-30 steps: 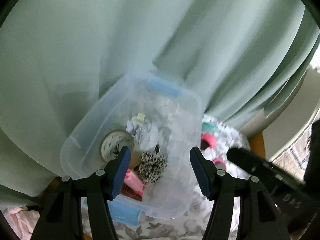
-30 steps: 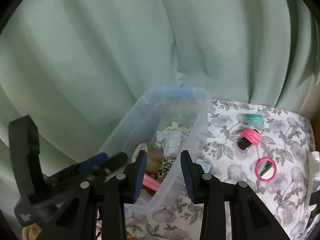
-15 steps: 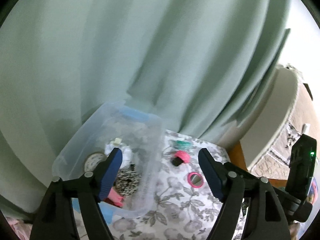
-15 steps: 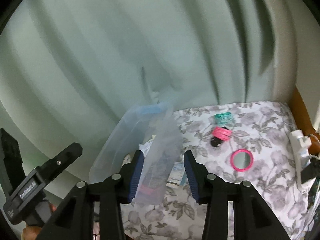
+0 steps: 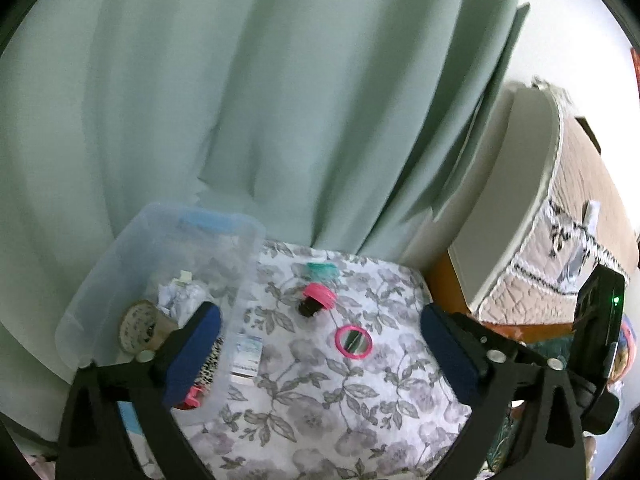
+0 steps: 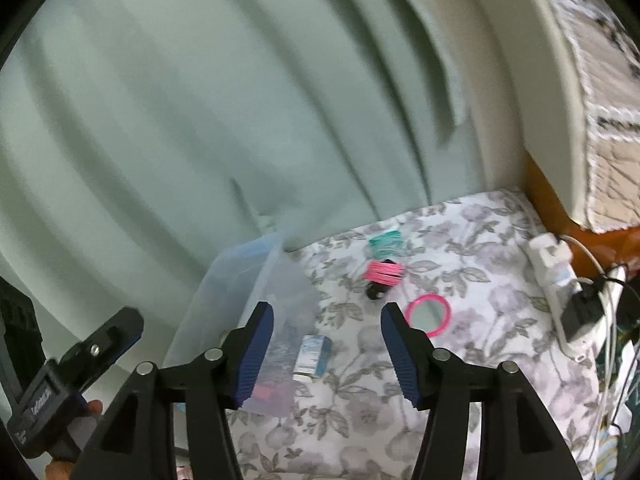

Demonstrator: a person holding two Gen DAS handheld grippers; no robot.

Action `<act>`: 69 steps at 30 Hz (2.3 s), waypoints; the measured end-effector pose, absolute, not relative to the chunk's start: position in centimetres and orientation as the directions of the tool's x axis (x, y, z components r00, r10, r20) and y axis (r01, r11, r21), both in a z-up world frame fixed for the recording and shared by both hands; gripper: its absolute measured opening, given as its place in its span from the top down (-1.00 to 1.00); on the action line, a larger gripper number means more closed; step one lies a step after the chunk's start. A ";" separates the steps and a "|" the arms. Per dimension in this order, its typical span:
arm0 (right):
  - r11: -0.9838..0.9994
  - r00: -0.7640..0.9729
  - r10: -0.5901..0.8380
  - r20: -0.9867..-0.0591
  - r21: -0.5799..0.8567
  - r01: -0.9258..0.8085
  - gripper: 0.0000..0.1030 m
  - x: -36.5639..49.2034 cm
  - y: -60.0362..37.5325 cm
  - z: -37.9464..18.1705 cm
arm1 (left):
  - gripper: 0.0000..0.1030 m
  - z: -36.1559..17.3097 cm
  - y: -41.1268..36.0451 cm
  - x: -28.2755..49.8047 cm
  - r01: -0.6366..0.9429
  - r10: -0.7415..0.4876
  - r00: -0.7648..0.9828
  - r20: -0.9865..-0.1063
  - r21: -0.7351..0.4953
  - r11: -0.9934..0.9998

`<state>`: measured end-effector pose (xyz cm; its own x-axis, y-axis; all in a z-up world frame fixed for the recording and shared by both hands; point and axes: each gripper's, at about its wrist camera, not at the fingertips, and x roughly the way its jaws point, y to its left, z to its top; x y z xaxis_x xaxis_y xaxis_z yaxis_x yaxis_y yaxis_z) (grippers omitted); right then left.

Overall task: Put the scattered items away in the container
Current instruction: 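Withdraw both tools toward the pink-capped bottle and pink mirror, then move the left tool to the white ear drops box while the right tool approaches the pink mirror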

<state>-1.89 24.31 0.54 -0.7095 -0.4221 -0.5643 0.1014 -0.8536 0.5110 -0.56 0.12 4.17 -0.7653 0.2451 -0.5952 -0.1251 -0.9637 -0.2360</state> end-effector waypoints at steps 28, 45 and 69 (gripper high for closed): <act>-0.802 -0.587 -0.472 -0.658 0.596 -0.023 -0.95 -4.5 28.7 -9.9 | -0.98 -8.3 5.0 -3.9 -0.044 0.121 -0.646 -0.754 -0.121 -0.992; -0.809 -0.469 -0.498 -0.729 0.586 -0.052 -0.95 -6.8 27.4 -16.0 | -0.98 -16.2 5.1 -6.7 0.070 -0.051 -0.564 -0.824 0.014 -0.997; -0.819 -0.413 -0.475 -0.777 0.563 -0.116 -0.95 -8.4 28.1 -19.2 | -0.95 -19.0 5.9 -10.1 -0.016 0.011 -0.538 -0.843 -0.002 -1.000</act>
<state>-8.41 28.13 -19.16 -0.4130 -0.4754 -0.7768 -0.1157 -0.8187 0.5625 -10.09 5.93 -19.03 -0.5381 0.0106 -0.8428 -0.0160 -0.9999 -0.0024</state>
